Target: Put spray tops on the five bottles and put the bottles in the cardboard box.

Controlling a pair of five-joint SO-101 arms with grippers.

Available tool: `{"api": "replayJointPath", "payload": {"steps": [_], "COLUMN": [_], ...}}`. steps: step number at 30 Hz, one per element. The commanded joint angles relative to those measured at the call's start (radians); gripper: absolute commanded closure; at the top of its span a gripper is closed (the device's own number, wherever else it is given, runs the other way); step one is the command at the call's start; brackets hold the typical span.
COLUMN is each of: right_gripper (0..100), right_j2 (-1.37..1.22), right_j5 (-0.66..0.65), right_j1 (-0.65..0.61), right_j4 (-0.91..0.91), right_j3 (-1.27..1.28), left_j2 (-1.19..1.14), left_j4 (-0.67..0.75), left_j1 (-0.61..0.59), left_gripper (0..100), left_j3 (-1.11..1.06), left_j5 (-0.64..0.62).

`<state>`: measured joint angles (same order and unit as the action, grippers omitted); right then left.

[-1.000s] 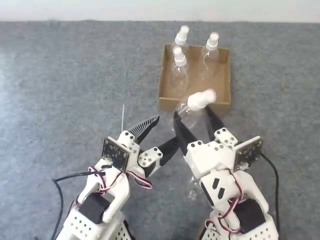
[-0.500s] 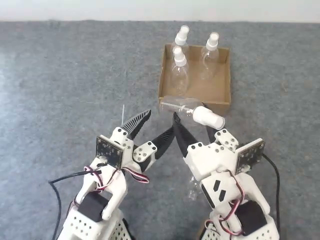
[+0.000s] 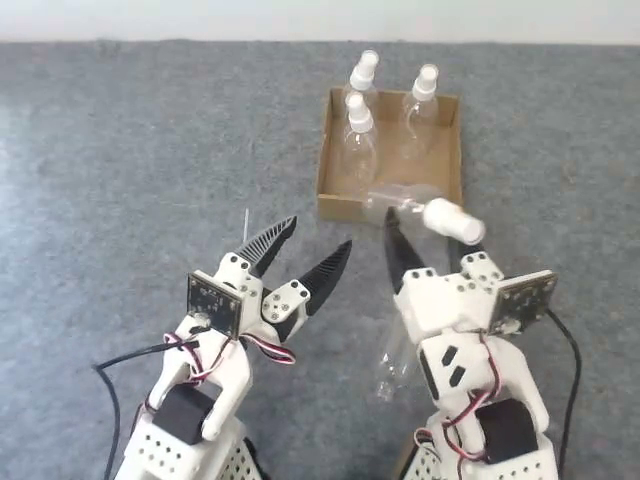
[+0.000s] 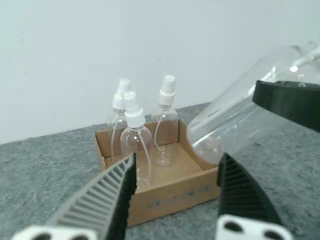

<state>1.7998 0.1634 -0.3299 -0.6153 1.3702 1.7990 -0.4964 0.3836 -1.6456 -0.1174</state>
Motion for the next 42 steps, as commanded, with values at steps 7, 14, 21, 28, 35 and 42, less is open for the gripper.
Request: {"api": "replayJointPath", "payload": {"steps": [7, 14, 21, 28, 35, 42], "right_gripper": [93.6, 93.6, 93.6, 93.6, 93.5, 93.6], "right_j2": [0.016, 0.012, 0.010, -0.015, -0.283, -0.578], "right_j5": [0.008, -0.097, -0.150, -0.186, -0.186, -0.183], "right_j1": [0.111, 0.111, 0.108, 0.105, 0.105, 0.108], "right_j4": [-0.038, -0.044, -0.084, -0.156, -0.151, -0.002], "right_j3": [-0.057, -0.063, -0.083, -0.196, -0.361, -0.427], "left_j2": [0.018, 0.018, 0.020, 0.020, 0.020, 0.020], "left_j4": [0.002, 0.000, 0.000, -0.061, -0.068, -0.069], "left_j1": [-0.028, -0.247, -0.315, -0.319, -0.319, -0.319], "left_gripper": [87, 94, 96, 96, 96, 96], "left_j3": [0.002, -0.039, -0.039, -0.035, -0.039, -0.039], "left_j5": [0.141, 0.133, 0.133, 0.201, 0.238, 0.239]}}
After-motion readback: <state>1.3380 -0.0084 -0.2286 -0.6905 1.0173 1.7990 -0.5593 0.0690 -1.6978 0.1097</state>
